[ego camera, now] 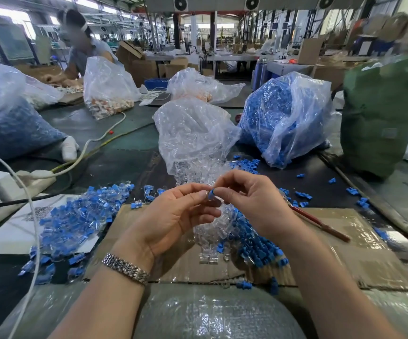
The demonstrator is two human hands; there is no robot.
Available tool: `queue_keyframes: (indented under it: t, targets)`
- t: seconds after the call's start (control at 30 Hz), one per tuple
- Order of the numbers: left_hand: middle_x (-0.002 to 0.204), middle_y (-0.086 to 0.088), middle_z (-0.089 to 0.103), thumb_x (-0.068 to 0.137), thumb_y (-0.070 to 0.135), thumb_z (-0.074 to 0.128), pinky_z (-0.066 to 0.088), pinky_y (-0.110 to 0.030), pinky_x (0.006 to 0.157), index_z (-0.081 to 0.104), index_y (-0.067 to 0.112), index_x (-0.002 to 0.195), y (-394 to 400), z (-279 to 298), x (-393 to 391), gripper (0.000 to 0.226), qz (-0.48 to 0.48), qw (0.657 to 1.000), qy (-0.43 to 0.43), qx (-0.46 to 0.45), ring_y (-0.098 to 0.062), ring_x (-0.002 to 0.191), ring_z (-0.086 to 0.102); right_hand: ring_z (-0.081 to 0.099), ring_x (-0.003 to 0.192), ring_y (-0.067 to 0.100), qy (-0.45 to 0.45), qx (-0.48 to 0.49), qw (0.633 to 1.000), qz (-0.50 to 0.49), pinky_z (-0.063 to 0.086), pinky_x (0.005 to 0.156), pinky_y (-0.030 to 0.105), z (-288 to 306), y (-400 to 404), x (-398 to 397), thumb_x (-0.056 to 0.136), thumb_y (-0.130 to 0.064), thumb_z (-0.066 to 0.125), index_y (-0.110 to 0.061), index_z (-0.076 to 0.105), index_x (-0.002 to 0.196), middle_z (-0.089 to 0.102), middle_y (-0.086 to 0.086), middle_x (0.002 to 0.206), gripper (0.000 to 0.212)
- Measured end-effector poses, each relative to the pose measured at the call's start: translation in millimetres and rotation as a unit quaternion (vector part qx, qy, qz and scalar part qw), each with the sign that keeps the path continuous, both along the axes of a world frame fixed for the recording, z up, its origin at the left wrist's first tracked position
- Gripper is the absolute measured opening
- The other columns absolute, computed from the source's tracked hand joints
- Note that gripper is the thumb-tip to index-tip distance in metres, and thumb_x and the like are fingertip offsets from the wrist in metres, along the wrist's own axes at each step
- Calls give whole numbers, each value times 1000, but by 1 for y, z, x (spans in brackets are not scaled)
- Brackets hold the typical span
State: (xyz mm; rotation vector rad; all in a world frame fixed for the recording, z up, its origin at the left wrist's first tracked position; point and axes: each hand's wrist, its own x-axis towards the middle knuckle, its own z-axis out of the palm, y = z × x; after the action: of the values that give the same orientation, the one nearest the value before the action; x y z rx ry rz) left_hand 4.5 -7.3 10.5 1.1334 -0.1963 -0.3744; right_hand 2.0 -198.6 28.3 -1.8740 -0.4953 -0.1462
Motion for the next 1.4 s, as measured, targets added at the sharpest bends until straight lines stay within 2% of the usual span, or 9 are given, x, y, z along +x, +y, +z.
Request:
queue_keyframes:
  t: [0.17,0.5,0.63,0.7,0.77,0.87,1.0,1.3,1.4]
  targets:
    - [103,-25,74,82,5,72,61,-28,74,70,0,109,2,-3,-1,28,25,996,-56,60,-32,88,75,58,66,-2,-9,-39,999,4,46,68,12,-2,0,-1,94,-14,69,-20,69,92,67,-18,71,6]
    - [103,-17,77,82,18,76,59,-25,78,80,15,106,4,-9,3,24,33,989,-110,95,-26,92,76,55,66,2,-48,-73,996,-11,47,66,17,-1,-3,-3,93,-19,71,-25,70,92,65,-17,78,6]
    - [107,-17,76,83,16,76,59,-25,80,79,13,108,4,-12,5,26,35,990,-105,89,-26,94,75,59,77,-1,-12,-58,996,-64,49,70,17,6,-14,0,90,-35,71,-30,67,108,65,-12,87,19]
    - [107,-18,76,83,15,76,59,-26,80,79,12,108,5,-13,6,25,42,990,-101,84,-27,95,74,59,95,3,6,-160,968,-192,49,81,20,8,-29,3,91,-46,68,-28,62,118,62,-13,102,33]
    - [107,-19,75,83,13,77,59,-26,79,79,12,107,4,-13,6,24,49,991,-100,77,-29,94,74,52,119,22,86,-346,887,-294,46,99,40,7,-46,5,90,-55,66,-19,57,130,54,3,127,54]
    - [106,-20,75,81,10,76,59,-27,78,79,10,104,2,-12,6,23,53,992,-91,63,-30,93,74,48,121,37,216,-479,795,-304,43,94,42,1,-62,6,88,-57,67,-9,57,123,52,18,131,60]
    - [106,-22,74,81,9,75,59,-27,77,78,6,103,1,-10,5,23,58,994,-78,50,-31,93,74,57,108,34,229,-462,803,-298,45,79,36,2,-62,8,87,-44,71,-8,59,110,62,14,112,45]
    - [105,-23,74,80,9,75,61,-28,78,80,9,99,1,-10,3,20,72,995,-67,35,-30,90,74,44,123,36,263,-489,785,-277,44,103,46,4,-53,15,84,-46,76,-8,58,123,52,19,131,58]
    - [106,-23,74,80,8,75,61,-29,78,79,8,100,1,-10,3,20,71,995,-63,30,-30,91,74,49,116,36,258,-486,790,-269,47,98,46,4,-52,16,84,-44,76,-9,58,110,57,17,123,47]
